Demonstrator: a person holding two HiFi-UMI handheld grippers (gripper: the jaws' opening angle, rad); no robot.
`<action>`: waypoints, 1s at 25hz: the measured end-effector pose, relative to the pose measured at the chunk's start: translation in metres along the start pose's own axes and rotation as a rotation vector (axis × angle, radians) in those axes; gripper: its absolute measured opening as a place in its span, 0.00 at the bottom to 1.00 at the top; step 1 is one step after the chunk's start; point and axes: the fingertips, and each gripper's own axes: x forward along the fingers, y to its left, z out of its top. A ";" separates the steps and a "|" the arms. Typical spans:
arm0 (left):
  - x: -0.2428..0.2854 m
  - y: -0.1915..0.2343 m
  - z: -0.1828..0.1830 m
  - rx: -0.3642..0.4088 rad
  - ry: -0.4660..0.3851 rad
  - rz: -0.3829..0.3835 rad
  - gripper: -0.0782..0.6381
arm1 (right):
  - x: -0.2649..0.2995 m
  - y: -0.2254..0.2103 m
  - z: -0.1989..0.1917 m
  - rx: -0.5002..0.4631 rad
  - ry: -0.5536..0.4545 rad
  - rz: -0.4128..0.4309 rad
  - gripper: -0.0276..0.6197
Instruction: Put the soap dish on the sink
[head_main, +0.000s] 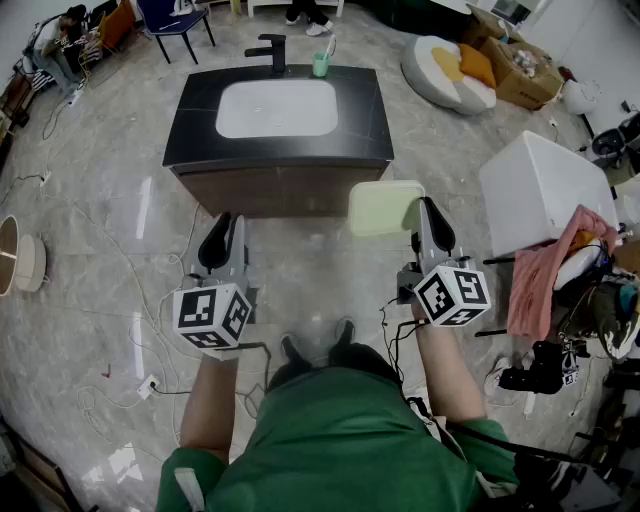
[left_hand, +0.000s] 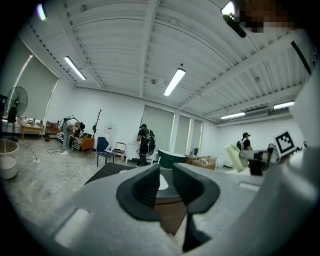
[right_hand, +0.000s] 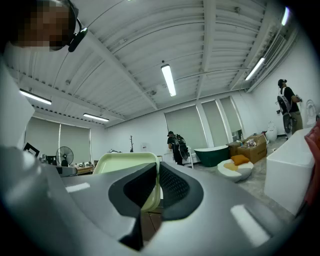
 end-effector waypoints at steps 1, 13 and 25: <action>-0.004 -0.003 0.001 0.003 0.001 -0.001 0.21 | -0.005 0.000 -0.001 0.005 0.002 -0.001 0.07; -0.010 -0.055 0.018 0.031 -0.006 -0.010 0.21 | -0.034 -0.020 0.021 0.062 -0.046 0.037 0.07; 0.044 -0.140 0.027 0.060 -0.038 0.025 0.21 | -0.031 -0.111 0.056 0.074 -0.078 0.104 0.07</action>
